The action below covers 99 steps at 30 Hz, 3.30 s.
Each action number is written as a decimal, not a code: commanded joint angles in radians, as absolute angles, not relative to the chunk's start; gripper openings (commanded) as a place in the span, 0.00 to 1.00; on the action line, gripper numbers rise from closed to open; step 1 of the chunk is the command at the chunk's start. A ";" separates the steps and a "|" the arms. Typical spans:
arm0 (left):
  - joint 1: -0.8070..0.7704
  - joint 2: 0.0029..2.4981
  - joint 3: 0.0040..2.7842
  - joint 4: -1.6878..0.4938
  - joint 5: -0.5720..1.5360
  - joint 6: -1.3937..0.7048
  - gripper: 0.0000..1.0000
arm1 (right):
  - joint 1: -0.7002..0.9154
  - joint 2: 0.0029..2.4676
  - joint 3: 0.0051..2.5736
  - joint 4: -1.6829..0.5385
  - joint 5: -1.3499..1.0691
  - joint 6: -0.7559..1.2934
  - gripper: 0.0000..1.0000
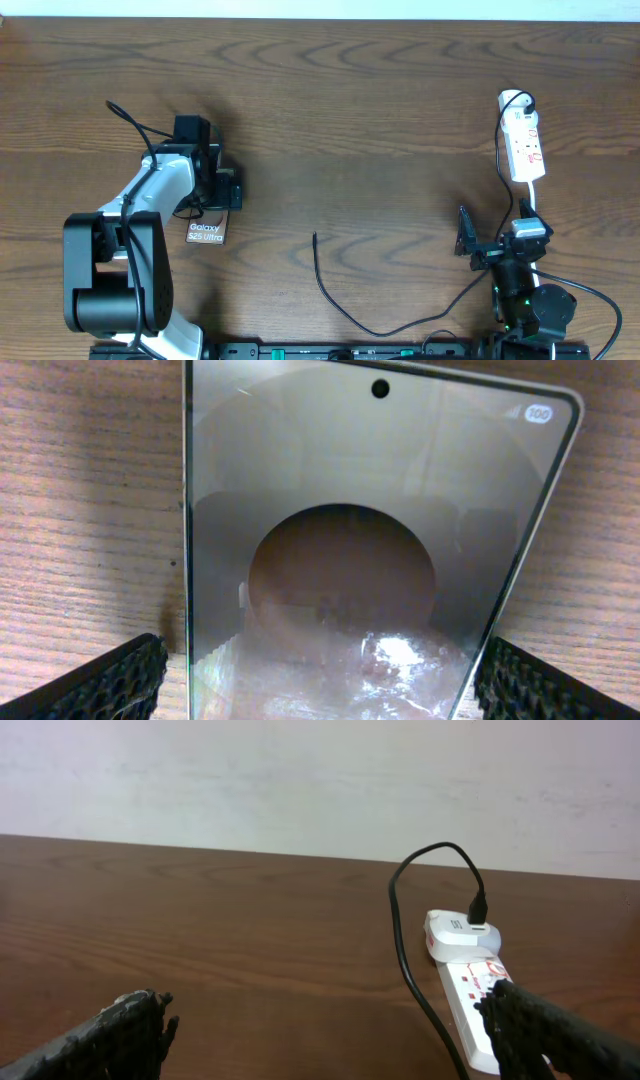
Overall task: Plug charger to phone and switch on socket
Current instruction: 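Lower the open left gripper around the phone's bottom edge, then close the left gripper on the phone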
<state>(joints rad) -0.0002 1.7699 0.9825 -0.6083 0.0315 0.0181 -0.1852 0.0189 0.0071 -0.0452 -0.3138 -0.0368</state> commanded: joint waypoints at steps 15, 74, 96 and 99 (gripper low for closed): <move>0.002 1.794 0.946 -0.596 0.010 0.007 0.98 | -0.175 0.016 0.006 -0.051 -0.305 -0.046 0.99; 0.002 1.794 0.921 -0.633 0.015 0.026 0.98 | -0.175 0.016 0.006 -0.051 -0.305 -0.046 0.99; 0.002 1.794 0.921 -0.645 0.015 0.071 0.92 | -0.175 0.016 0.006 -0.051 -0.305 -0.046 0.99; 0.002 1.794 0.921 -0.646 0.015 0.071 0.90 | -0.175 0.016 0.006 -0.051 -0.305 -0.046 0.99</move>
<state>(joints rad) 0.0017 1.7596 0.9634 -0.6312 0.0616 0.0544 -0.1852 0.0189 0.0071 -0.0448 -0.3138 -0.0368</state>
